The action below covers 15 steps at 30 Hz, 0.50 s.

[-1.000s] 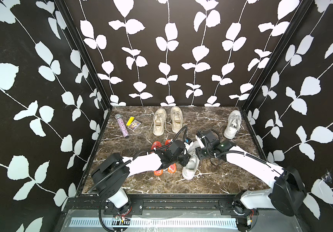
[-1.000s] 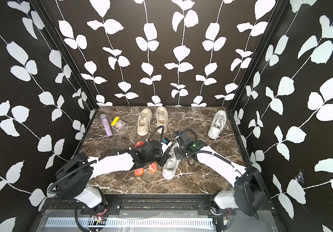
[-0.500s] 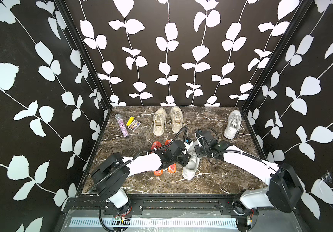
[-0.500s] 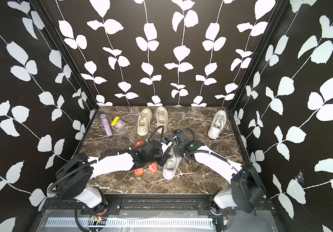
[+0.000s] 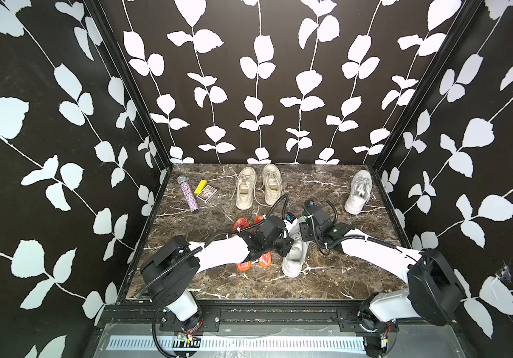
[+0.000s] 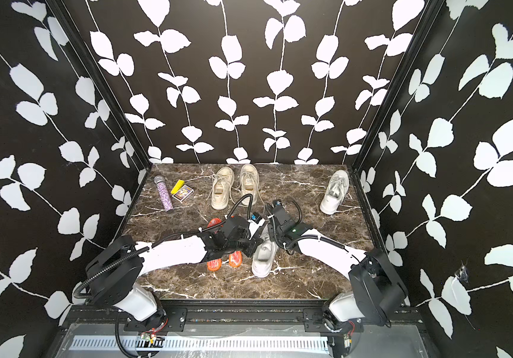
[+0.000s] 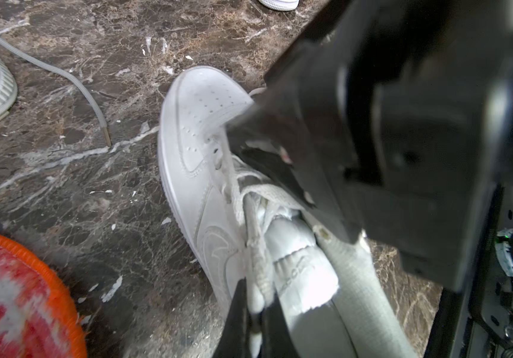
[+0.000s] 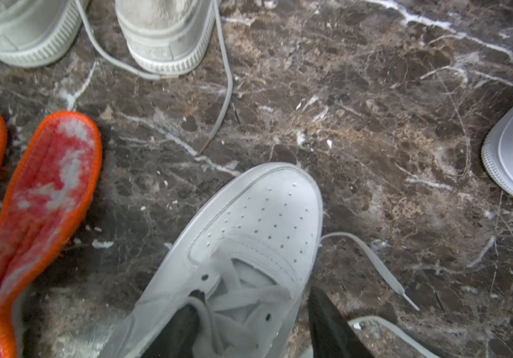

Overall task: Remove the insole from the shoe
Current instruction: Untie the shoelace on the shoe.

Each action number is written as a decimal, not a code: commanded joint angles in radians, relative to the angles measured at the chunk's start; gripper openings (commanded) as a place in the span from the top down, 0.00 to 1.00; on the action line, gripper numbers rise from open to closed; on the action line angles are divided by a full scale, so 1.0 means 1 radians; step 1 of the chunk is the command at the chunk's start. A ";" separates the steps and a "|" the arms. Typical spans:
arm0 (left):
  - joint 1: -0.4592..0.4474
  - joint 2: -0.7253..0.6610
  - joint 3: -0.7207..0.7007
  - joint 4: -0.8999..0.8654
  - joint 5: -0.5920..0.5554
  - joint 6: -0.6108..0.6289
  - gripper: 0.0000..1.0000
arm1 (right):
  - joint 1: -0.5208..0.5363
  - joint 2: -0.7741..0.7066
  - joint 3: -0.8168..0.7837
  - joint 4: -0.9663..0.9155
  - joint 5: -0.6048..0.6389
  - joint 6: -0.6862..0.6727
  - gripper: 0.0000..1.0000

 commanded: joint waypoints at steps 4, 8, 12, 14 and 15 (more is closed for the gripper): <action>-0.011 -0.057 0.008 0.088 0.038 -0.007 1.00 | -0.019 0.075 0.061 0.147 0.047 0.062 0.41; -0.015 -0.066 -0.005 0.094 0.033 -0.011 1.00 | -0.050 0.117 0.103 0.153 0.021 0.071 0.37; -0.020 -0.071 -0.009 0.100 0.034 -0.015 1.00 | -0.093 0.179 0.148 0.155 -0.007 0.083 0.32; -0.022 -0.075 -0.009 0.102 0.032 -0.016 1.00 | -0.122 0.232 0.174 0.166 -0.029 0.091 0.30; -0.021 -0.076 -0.009 0.103 0.032 -0.016 1.00 | -0.133 0.252 0.191 0.167 -0.039 0.092 0.30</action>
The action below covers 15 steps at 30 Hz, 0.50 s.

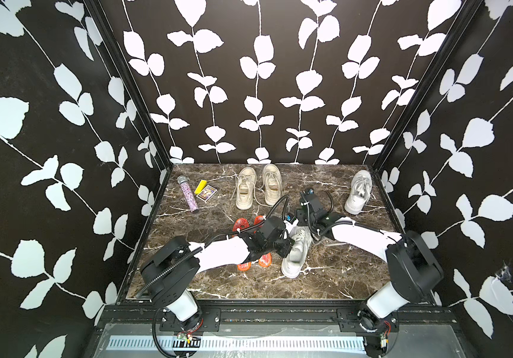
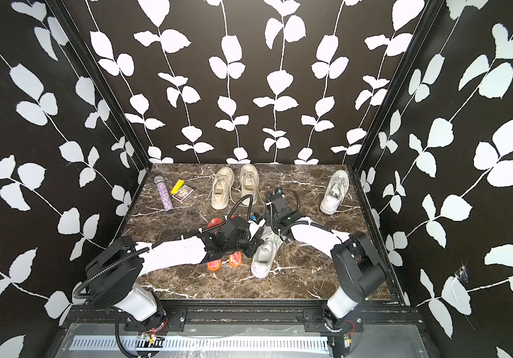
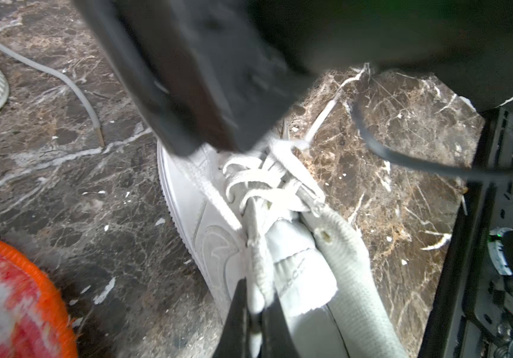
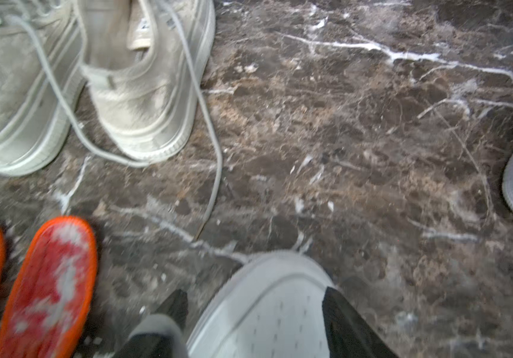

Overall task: Remove the insole from the shoe
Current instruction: Untie the shoelace on the shoe.

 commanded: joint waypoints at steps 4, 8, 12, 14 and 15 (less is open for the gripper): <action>-0.016 -0.081 0.000 0.079 0.022 -0.007 1.00 | -0.087 0.134 0.124 0.037 -0.062 0.035 0.28; -0.019 -0.091 -0.006 0.072 0.012 -0.007 1.00 | -0.130 0.199 0.213 0.017 -0.087 0.040 0.28; -0.022 -0.098 -0.011 0.071 0.006 -0.009 1.00 | -0.156 0.249 0.316 -0.032 -0.092 0.029 0.28; -0.022 -0.100 -0.012 0.069 0.005 -0.009 1.00 | -0.167 0.279 0.389 -0.075 -0.088 0.020 0.27; -0.023 -0.100 -0.012 0.069 0.005 -0.010 1.00 | -0.173 0.293 0.425 -0.101 -0.083 0.017 0.26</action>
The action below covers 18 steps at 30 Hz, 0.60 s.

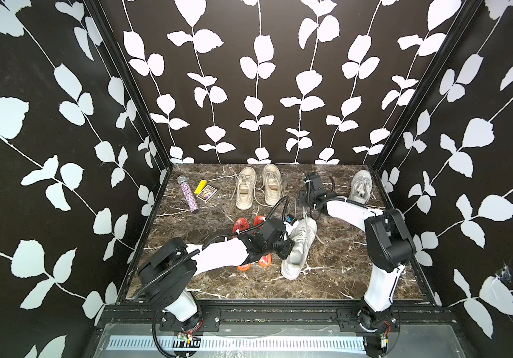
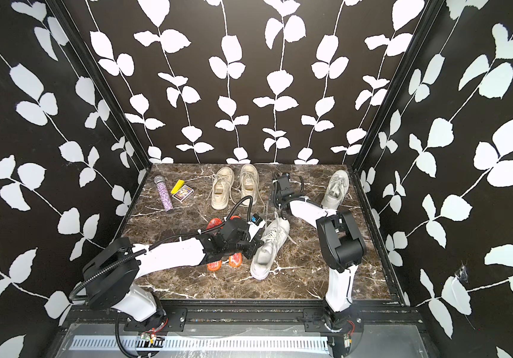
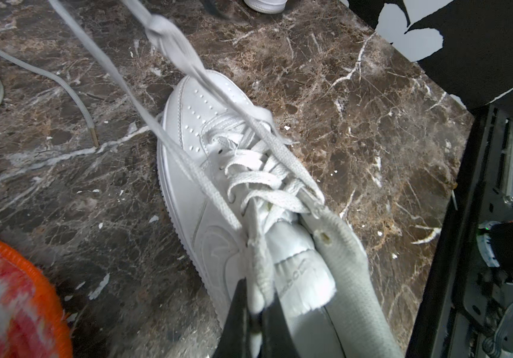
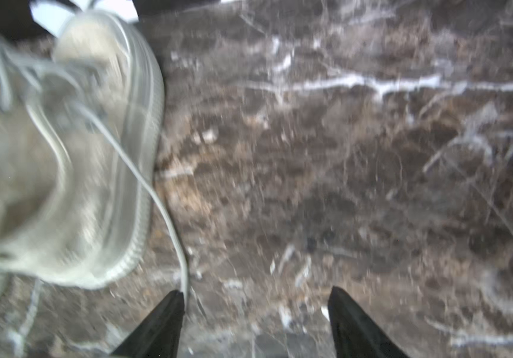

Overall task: Remove the insole from the shoe
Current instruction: Untie the shoelace on the shoe.

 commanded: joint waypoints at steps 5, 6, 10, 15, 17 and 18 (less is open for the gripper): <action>-0.014 -0.083 0.004 0.062 -0.001 -0.007 1.00 | -0.061 0.071 0.204 -0.127 0.009 0.007 0.23; -0.013 -0.086 0.000 0.062 -0.003 -0.007 1.00 | -0.069 0.076 0.224 -0.146 0.010 0.006 0.22; -0.015 -0.090 -0.002 0.050 -0.032 -0.011 1.00 | -0.084 0.048 0.236 -0.189 0.015 -0.011 0.22; -0.015 -0.094 -0.009 0.057 -0.110 -0.042 1.00 | -0.078 -0.124 0.045 -0.130 -0.048 -0.010 0.22; -0.015 -0.086 0.000 0.064 -0.150 -0.053 1.00 | -0.068 -0.207 -0.044 -0.127 -0.070 -0.013 0.23; -0.015 -0.079 0.011 0.058 -0.168 -0.058 1.00 | -0.062 -0.244 -0.086 -0.128 -0.083 -0.017 0.23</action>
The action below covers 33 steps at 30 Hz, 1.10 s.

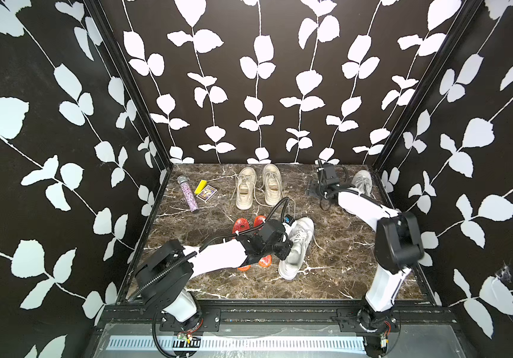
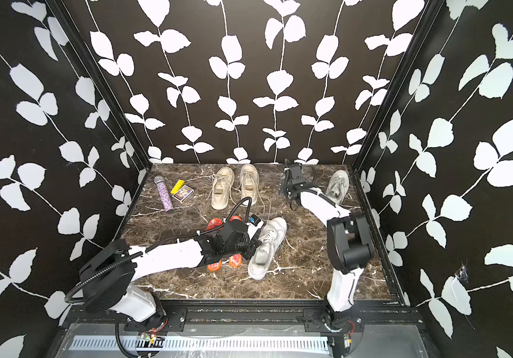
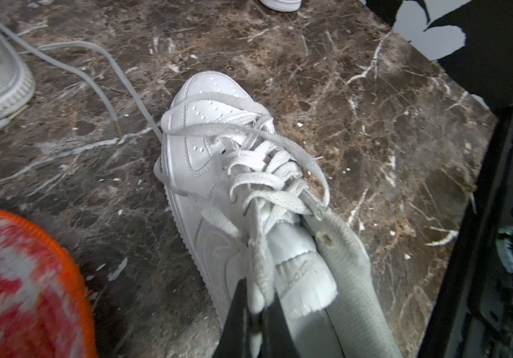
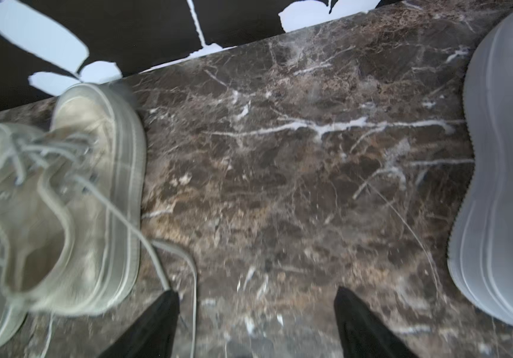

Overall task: Remove the insole from the shoe
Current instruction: Untie the shoelace on the shoe.

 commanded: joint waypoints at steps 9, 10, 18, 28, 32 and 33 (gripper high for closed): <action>0.001 0.039 0.137 0.037 -0.177 -0.097 1.00 | 0.152 -0.434 -0.389 -0.027 -0.152 -0.037 0.33; 0.001 0.052 0.148 0.037 -0.179 -0.107 1.00 | 0.176 -0.457 -0.419 -0.027 -0.163 -0.033 0.34; 0.002 0.111 0.213 0.018 -0.170 -0.144 1.00 | 0.297 -0.485 -0.510 -0.015 -0.178 0.013 0.44; 0.002 0.106 0.199 0.008 -0.183 -0.157 1.00 | 0.325 -0.407 -0.455 -0.087 -0.053 0.017 0.71; 0.017 0.092 0.182 -0.015 -0.194 -0.191 1.00 | 0.328 -0.421 -0.455 -0.178 0.107 0.036 0.81; 0.022 0.084 0.168 -0.015 -0.198 -0.202 1.00 | 0.326 -0.429 -0.459 -0.203 0.151 0.040 0.83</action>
